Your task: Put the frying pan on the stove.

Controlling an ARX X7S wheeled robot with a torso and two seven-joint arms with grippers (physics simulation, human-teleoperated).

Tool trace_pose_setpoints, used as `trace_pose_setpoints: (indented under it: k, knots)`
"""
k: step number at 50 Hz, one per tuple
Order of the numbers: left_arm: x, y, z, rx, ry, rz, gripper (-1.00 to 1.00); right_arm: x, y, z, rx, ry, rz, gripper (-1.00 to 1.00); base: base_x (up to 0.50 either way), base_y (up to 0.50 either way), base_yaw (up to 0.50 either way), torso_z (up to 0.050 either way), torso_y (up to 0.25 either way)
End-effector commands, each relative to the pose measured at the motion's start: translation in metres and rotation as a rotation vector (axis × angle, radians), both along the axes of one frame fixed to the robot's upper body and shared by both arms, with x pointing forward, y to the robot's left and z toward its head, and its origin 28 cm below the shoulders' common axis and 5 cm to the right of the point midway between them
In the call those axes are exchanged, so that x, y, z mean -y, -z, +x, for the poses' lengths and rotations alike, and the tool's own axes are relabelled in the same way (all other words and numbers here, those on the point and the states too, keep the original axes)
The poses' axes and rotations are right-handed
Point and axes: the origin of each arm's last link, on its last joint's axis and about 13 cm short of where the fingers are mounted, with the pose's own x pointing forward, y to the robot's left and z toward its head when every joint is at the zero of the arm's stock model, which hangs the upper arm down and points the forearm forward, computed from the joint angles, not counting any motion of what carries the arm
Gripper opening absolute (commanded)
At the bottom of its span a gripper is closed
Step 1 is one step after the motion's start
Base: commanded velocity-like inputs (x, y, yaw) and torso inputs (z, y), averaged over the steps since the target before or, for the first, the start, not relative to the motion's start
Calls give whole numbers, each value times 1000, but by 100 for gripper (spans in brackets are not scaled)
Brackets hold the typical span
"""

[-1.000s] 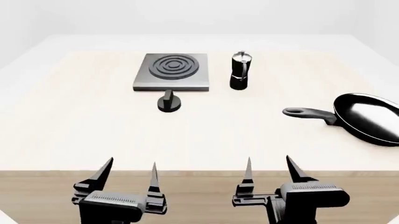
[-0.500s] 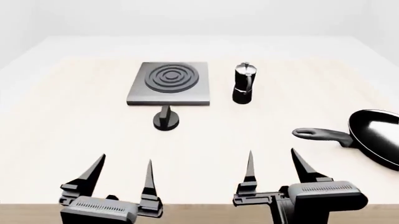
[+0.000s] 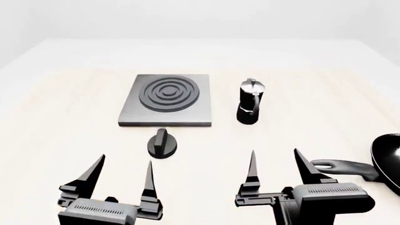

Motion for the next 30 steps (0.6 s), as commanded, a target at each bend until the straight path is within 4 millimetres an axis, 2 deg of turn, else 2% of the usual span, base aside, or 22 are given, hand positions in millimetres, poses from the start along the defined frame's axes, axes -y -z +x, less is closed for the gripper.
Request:
trace_pose_setpoints:
  k: [1, 15, 16, 17, 30]
  knots:
    - [0, -1, -1, 4, 3, -2, 100, 1, -1, -1, 4, -1, 13, 100, 355, 0, 0, 0, 0]
    - [1, 1, -1, -2, 10, 2, 100, 0, 0, 1, -11, -5, 19, 100, 354, 0, 0, 0, 0]
    - [0, -1, -3, 0, 6, -6, 100, 1, -32, 2, 33, 202, 265, 100, 0, 0, 0, 0, 0]
    - [0, -1, -3, 0, 7, -6, 100, 21, -30, -1, -45, 412, 262, 100, 0, 0, 0, 0, 0]
    - [0, -1, -4, 1, 10, -6, 100, 30, -34, -9, -39, 534, 293, 100, 0, 0, 0, 0, 0]
